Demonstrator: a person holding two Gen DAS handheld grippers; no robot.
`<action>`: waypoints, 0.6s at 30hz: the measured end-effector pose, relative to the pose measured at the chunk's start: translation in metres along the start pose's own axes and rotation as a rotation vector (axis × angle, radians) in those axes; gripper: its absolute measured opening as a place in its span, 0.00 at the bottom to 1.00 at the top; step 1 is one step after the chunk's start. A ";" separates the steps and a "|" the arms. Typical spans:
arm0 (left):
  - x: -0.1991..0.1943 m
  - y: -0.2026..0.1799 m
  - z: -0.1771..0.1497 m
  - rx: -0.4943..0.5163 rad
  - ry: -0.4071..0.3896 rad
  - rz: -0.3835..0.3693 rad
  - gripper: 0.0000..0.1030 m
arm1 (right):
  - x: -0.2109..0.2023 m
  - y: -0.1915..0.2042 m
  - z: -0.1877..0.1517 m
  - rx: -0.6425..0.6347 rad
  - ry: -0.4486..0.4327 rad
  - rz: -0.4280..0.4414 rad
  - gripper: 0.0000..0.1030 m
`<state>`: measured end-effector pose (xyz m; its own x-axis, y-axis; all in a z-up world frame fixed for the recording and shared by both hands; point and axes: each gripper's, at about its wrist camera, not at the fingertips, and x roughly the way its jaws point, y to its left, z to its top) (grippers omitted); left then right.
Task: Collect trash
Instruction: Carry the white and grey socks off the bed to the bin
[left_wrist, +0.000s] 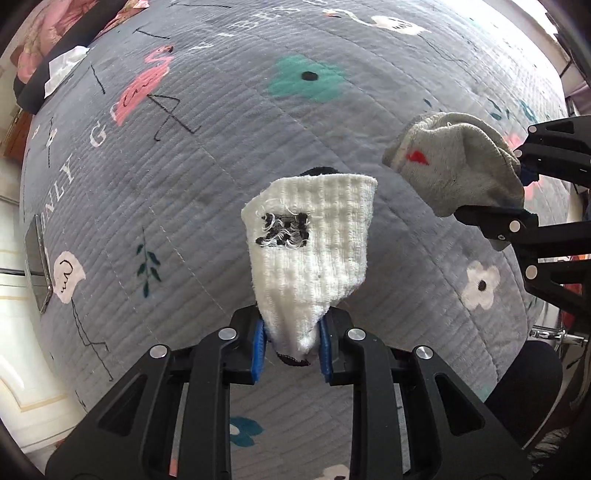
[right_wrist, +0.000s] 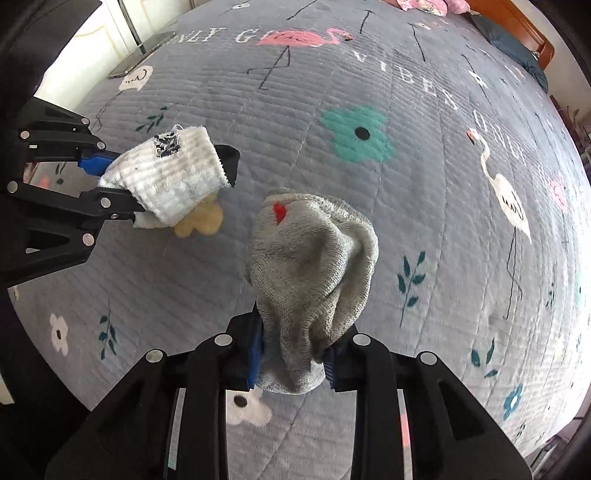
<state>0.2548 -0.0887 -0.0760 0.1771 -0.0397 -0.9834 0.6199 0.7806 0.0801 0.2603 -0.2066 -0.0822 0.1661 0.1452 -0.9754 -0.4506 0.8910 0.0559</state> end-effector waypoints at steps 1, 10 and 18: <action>-0.001 -0.010 -0.005 0.015 0.001 0.007 0.22 | -0.003 0.002 -0.010 0.008 0.002 -0.001 0.24; -0.015 -0.092 -0.039 0.120 -0.003 -0.008 0.23 | -0.020 0.012 -0.090 0.059 0.021 -0.011 0.26; -0.029 -0.145 -0.045 0.192 -0.017 -0.010 0.23 | -0.036 0.000 -0.150 0.151 -0.004 -0.005 0.26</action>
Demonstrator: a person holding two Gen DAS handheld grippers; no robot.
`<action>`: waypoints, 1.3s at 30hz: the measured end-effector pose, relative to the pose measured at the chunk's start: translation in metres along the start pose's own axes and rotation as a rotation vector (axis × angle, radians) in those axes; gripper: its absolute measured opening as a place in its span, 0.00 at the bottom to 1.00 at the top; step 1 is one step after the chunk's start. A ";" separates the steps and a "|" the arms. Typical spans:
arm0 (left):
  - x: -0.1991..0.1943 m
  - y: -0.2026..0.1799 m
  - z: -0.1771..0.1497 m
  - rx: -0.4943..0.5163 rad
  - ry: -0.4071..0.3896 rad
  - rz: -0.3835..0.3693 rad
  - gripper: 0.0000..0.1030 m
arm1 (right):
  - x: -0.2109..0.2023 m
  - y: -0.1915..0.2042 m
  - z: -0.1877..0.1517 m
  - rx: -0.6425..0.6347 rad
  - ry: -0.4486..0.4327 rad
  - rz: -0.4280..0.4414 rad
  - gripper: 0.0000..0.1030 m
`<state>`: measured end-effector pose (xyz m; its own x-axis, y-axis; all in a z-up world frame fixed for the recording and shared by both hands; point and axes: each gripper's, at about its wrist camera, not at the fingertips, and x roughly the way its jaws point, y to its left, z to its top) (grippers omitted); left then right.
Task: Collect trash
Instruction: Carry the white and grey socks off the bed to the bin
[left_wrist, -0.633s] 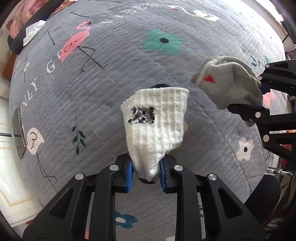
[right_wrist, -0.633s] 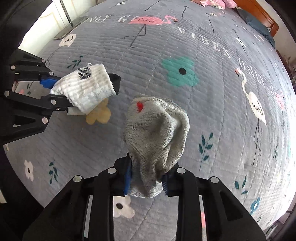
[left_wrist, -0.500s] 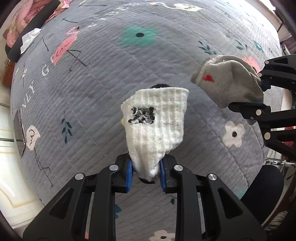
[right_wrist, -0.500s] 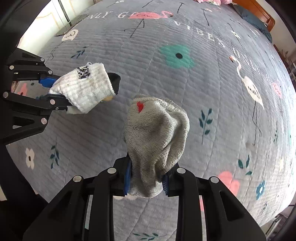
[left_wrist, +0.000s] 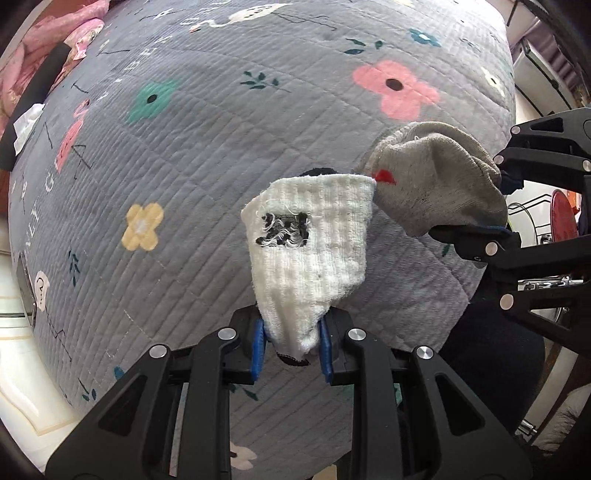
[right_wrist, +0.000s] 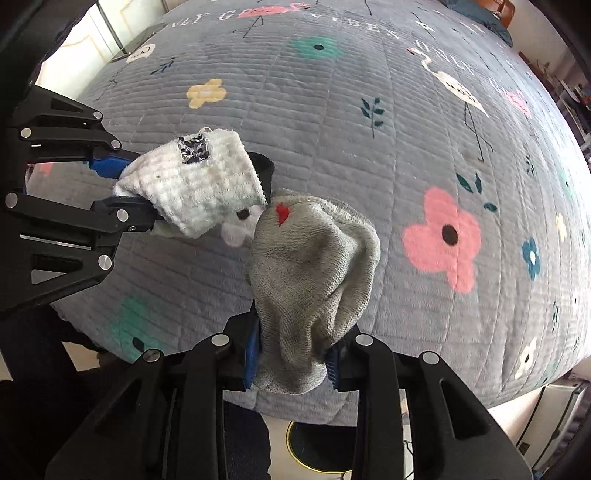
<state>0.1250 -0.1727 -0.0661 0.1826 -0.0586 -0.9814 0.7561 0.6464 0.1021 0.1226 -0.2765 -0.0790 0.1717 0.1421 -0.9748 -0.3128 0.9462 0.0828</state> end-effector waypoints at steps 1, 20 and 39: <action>-0.003 -0.007 0.001 0.008 -0.002 -0.003 0.23 | -0.003 -0.003 -0.004 0.011 -0.005 0.002 0.26; -0.026 -0.158 0.020 0.180 -0.005 -0.082 0.24 | -0.049 -0.072 -0.133 0.253 -0.068 -0.018 0.26; 0.004 -0.306 0.029 0.395 0.063 -0.135 0.26 | -0.074 -0.126 -0.266 0.491 -0.086 -0.078 0.26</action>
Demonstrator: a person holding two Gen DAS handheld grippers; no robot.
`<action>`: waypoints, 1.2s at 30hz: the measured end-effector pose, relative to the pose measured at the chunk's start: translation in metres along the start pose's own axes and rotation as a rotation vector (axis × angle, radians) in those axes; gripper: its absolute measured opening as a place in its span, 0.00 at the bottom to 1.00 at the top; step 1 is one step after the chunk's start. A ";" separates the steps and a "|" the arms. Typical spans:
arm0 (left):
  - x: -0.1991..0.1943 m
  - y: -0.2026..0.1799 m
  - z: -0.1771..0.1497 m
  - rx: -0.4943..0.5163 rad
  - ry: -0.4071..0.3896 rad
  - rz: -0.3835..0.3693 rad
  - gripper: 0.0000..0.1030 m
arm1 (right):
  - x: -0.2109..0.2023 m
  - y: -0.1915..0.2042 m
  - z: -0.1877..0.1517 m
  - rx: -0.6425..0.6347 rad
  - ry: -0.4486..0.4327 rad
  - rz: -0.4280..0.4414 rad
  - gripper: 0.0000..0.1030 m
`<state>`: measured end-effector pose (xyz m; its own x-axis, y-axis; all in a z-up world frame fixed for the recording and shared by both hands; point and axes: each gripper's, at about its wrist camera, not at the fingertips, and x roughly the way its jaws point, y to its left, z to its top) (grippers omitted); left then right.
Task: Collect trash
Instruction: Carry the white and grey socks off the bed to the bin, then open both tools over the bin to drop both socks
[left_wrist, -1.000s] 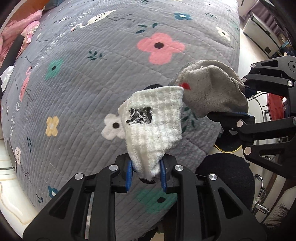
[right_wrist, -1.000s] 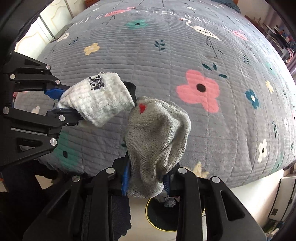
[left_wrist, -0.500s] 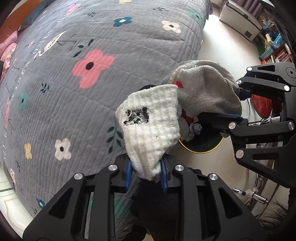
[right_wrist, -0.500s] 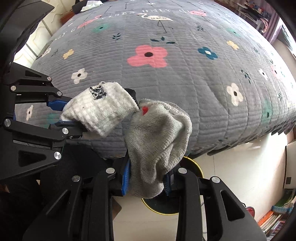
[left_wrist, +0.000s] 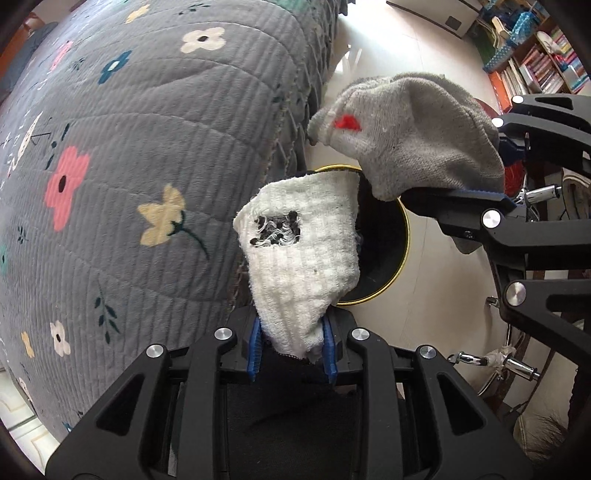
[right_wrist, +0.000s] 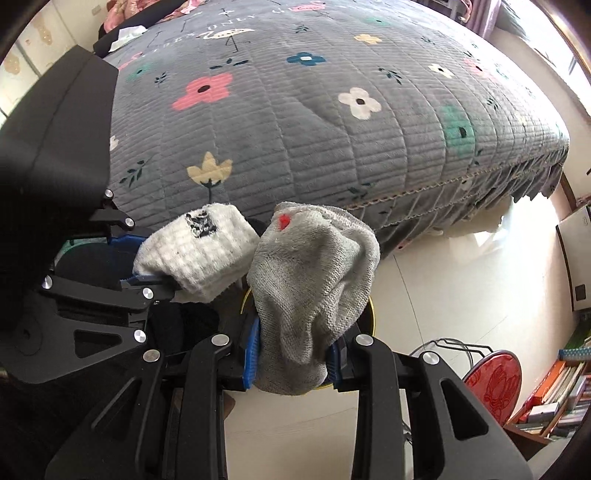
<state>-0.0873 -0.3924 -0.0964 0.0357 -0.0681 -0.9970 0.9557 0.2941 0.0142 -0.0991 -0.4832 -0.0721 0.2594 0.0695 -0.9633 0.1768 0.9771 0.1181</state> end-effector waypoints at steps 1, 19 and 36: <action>0.003 -0.007 0.001 0.006 0.006 -0.002 0.26 | -0.001 -0.003 -0.003 0.006 0.000 0.001 0.26; 0.008 -0.036 0.006 0.038 -0.041 0.056 0.84 | 0.005 -0.019 -0.032 0.034 0.024 0.005 0.31; 0.013 -0.032 -0.017 0.018 -0.068 0.071 0.89 | 0.018 -0.012 -0.036 0.030 0.051 -0.136 0.80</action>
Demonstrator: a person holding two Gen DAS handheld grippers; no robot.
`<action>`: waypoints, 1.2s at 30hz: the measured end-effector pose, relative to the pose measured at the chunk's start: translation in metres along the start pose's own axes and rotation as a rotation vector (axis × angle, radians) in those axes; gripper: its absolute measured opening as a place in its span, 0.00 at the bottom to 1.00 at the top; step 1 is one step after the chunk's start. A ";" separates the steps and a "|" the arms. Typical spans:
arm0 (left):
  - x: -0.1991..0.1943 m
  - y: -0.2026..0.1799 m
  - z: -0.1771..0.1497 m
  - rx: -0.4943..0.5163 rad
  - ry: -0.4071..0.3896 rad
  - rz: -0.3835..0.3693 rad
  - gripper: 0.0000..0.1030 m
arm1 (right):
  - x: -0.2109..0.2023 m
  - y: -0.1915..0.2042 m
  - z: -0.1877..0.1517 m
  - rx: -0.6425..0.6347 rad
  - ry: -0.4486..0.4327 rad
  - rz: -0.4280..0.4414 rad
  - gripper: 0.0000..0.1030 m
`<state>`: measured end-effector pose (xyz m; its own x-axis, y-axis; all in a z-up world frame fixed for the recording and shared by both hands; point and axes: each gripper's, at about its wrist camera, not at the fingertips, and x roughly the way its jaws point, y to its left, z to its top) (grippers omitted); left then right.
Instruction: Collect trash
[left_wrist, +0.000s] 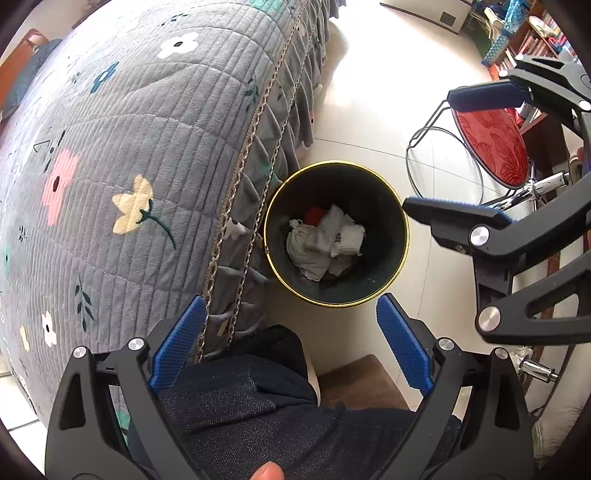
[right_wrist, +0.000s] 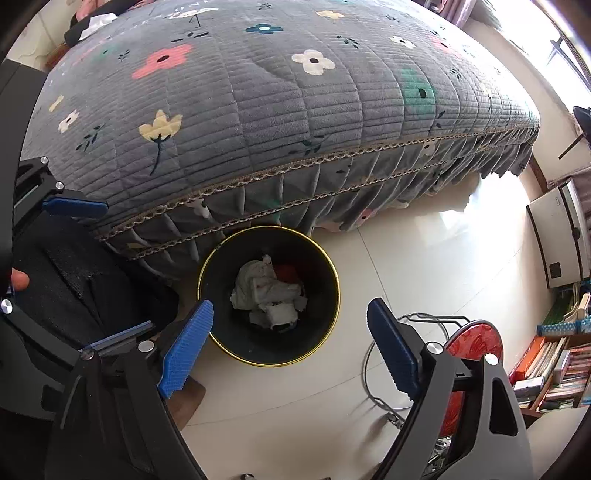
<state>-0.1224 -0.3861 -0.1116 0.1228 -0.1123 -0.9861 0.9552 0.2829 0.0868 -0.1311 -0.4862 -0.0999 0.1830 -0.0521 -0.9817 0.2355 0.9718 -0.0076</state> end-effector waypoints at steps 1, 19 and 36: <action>0.000 0.000 -0.001 0.000 -0.002 0.000 0.89 | 0.001 0.001 0.000 0.001 0.003 -0.005 0.81; 0.019 0.007 -0.015 -0.034 0.022 -0.023 0.89 | 0.016 0.009 -0.005 -0.005 0.046 -0.114 0.86; 0.010 0.010 -0.017 -0.051 0.016 -0.022 0.89 | 0.027 0.014 -0.007 -0.008 0.078 -0.094 0.87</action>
<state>-0.1164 -0.3685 -0.1234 0.0970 -0.1040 -0.9898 0.9427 0.3285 0.0579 -0.1296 -0.4723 -0.1276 0.0852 -0.1256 -0.9884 0.2407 0.9652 -0.1019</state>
